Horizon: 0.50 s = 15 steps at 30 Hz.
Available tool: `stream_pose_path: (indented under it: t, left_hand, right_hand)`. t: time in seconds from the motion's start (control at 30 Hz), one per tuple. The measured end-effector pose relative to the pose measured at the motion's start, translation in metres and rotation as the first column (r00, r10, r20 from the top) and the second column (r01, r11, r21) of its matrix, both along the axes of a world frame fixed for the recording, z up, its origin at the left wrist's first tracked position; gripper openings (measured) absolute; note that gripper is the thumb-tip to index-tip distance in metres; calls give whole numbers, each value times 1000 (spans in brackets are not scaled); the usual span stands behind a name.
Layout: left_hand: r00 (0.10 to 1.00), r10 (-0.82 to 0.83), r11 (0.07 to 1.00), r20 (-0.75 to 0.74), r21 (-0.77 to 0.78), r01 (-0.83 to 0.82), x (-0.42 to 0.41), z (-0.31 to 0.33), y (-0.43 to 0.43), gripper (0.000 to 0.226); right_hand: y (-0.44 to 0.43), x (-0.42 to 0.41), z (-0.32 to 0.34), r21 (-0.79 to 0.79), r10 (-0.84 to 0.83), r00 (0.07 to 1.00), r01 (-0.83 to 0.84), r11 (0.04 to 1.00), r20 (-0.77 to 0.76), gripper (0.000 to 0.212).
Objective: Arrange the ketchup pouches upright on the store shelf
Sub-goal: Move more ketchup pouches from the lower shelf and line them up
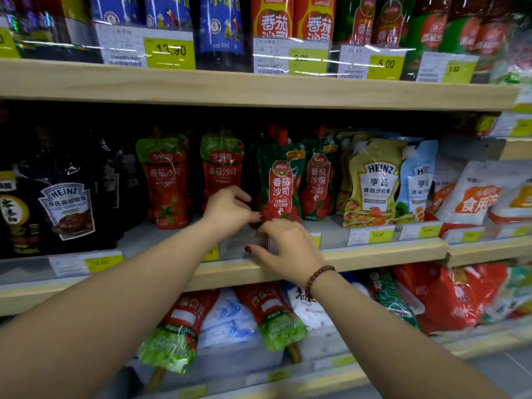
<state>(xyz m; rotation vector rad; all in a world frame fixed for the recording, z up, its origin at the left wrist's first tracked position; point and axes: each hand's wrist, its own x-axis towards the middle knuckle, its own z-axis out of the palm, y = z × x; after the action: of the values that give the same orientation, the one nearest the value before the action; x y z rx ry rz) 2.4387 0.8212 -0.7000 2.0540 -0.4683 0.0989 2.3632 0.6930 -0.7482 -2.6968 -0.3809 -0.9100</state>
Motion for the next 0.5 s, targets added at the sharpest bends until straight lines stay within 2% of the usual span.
stream_pose_path:
  t: [0.13, 0.23, 0.3, 0.4, 0.5]
  left_hand:
    - [997, -27, 1000, 76, 0, 27, -29, -1, -5, 23]
    - [980, -112, 993, 167, 59, 103, -47, -6, -22, 23]
    - [970, -123, 992, 211, 41, 117, -56, -11, -38, 20]
    - [962, -113, 991, 248, -43, 128, -65, -18, -65, 18]
    - [951, -128, 989, 281, -32, 142, -72, -27, -91, 16]
  right_hand:
    - [-29, -19, 12, 169, 18, 998, -29, 985, 64, 25]
    - [-60, -42, 15, 206, -24, 988, -8, 978, 155, 21]
    - [-83, -61, 11, 213, -62, 982, 24, 977, 177, 20]
    - [-116, -91, -9, 273, -135, 978, 88, 958, 158, 19]
    - [-145, -118, -41, 334, -203, 975, 164, 928, 87, 20]
